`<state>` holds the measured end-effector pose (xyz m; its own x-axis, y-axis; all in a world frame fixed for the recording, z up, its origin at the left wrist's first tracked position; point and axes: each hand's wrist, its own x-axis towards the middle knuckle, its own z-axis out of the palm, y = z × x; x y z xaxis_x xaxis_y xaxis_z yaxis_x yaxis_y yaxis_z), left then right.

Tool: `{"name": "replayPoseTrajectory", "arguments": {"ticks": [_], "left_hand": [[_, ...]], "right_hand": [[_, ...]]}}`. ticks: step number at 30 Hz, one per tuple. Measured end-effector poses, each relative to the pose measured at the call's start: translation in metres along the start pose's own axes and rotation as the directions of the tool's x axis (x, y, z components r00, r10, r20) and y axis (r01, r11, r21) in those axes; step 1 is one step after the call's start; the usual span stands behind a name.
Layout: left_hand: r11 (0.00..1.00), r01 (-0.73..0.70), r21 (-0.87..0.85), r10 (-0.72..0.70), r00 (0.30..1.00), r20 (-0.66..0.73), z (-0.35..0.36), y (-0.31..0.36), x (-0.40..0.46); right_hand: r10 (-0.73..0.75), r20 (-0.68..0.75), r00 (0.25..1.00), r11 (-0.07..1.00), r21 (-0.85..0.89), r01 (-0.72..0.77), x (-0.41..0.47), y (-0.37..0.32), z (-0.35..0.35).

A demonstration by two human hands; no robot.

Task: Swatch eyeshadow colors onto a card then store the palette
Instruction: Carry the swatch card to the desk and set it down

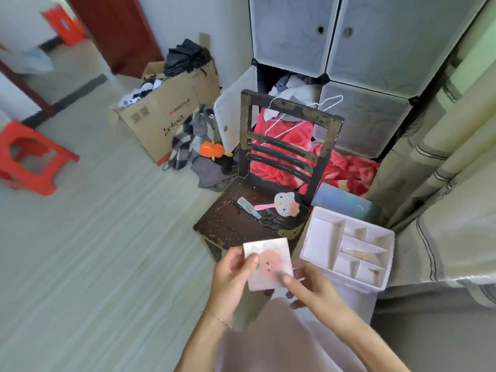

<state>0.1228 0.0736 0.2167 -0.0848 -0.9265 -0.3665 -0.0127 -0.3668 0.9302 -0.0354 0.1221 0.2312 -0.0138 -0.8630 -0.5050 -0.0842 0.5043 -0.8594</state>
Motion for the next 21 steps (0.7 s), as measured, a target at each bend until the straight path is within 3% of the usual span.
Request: {"name": "replayPoseTrajectory", "arguments": {"ticks": [3, 7, 10, 14, 21], "left_hand": [[0.998, 0.014, -0.064, -0.021, 0.993, -0.113, 0.001, -0.011, -0.030], [0.994, 0.095, -0.056, -0.109, 0.932, -0.345, -0.012, -0.051, -0.078], [0.961, 0.274, -0.049, -0.265, 0.844, -0.466, -0.041, -0.089, -0.118], [0.882, 0.414, -0.226, -0.467, 0.704, -0.534, -0.086, -0.126, -0.173], [0.824, 0.491, -0.285, -0.538, 0.519, -0.664, -0.144, -0.176, -0.240]], "right_hand": [[-0.080, 0.117, 0.990, 0.997, 0.027, 0.077, -0.009, 0.007, 0.016], [-0.063, 0.179, 0.982, 0.987, -0.135, 0.088, -0.015, 0.030, 0.027], [-0.033, 0.150, 0.988, 0.925, -0.370, 0.087, -0.016, 0.054, 0.021], [-0.022, 0.085, 0.996, 0.863, -0.502, 0.062, -0.014, 0.074, 0.012], [0.090, 0.089, 0.992, 0.746, -0.665, -0.008, 0.007, 0.090, 0.052]]}}
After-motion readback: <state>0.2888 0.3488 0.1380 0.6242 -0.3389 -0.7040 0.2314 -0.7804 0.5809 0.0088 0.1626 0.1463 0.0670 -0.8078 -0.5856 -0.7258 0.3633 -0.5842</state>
